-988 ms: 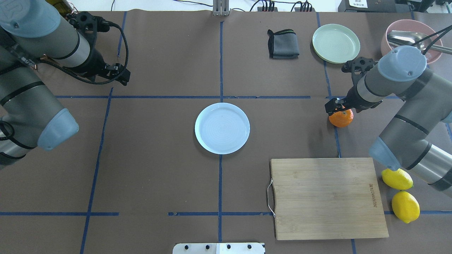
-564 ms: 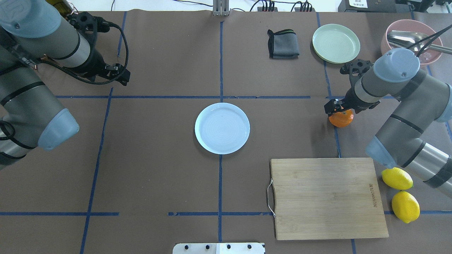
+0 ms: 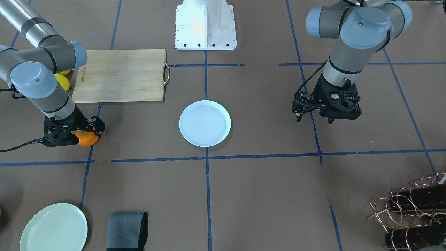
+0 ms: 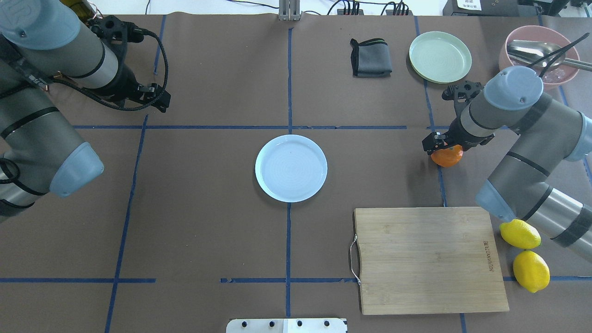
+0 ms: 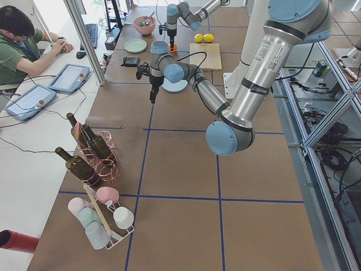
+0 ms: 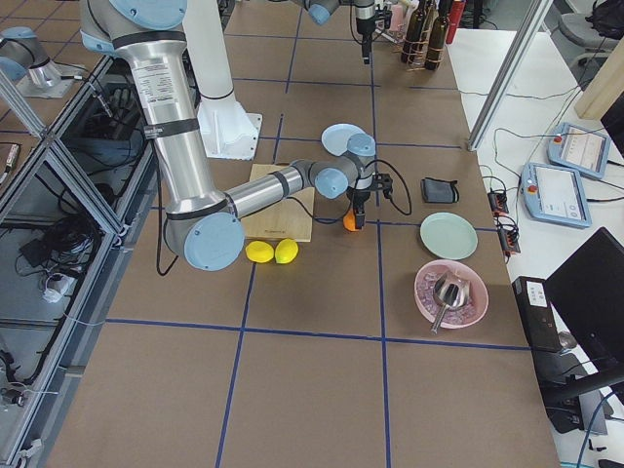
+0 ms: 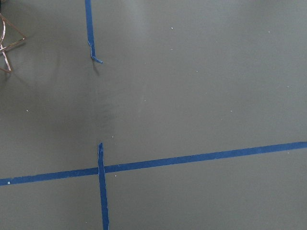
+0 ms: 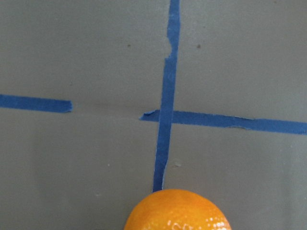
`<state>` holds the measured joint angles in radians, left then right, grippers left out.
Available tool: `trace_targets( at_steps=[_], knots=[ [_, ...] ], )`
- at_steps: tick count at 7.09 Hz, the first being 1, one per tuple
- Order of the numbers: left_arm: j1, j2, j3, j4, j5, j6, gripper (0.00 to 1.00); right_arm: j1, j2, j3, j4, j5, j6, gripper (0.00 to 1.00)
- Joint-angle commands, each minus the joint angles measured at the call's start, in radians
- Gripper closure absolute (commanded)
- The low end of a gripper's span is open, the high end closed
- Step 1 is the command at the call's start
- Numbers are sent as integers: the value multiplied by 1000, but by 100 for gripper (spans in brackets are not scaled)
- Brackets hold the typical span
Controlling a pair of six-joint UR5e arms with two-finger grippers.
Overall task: Pick orange to plate
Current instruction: 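Lower the right gripper onto the orange and close on it, then lift the orange with the right gripper and carry it over the white plate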
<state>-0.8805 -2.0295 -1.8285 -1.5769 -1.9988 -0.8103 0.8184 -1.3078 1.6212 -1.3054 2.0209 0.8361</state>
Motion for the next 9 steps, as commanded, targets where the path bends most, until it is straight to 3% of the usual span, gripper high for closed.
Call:
trace_targets(
  at_steps=[1,2,4,5,7,9],
  knots=[
    [0,0,3,0,0,-1,0,-8,-1,2,0,1,5,0],
    [2,-2,6,0,-2,-1,0,-7,1,3,0,1,-2,3],
    [-1,-2,5,0,-3,-6,0,-5,-5,14,0,9,-18,78],
    [-2,-2,5,0,-3,-6,0,-4,1,29,0,9,-26,100],
    [-14,-2,6,-2,-3,3,0,4,15,142,-17,19,-6,100],
    [-32,2,6,11,-3,119,0,-19,155,134,-72,35,123,100]
  ],
)
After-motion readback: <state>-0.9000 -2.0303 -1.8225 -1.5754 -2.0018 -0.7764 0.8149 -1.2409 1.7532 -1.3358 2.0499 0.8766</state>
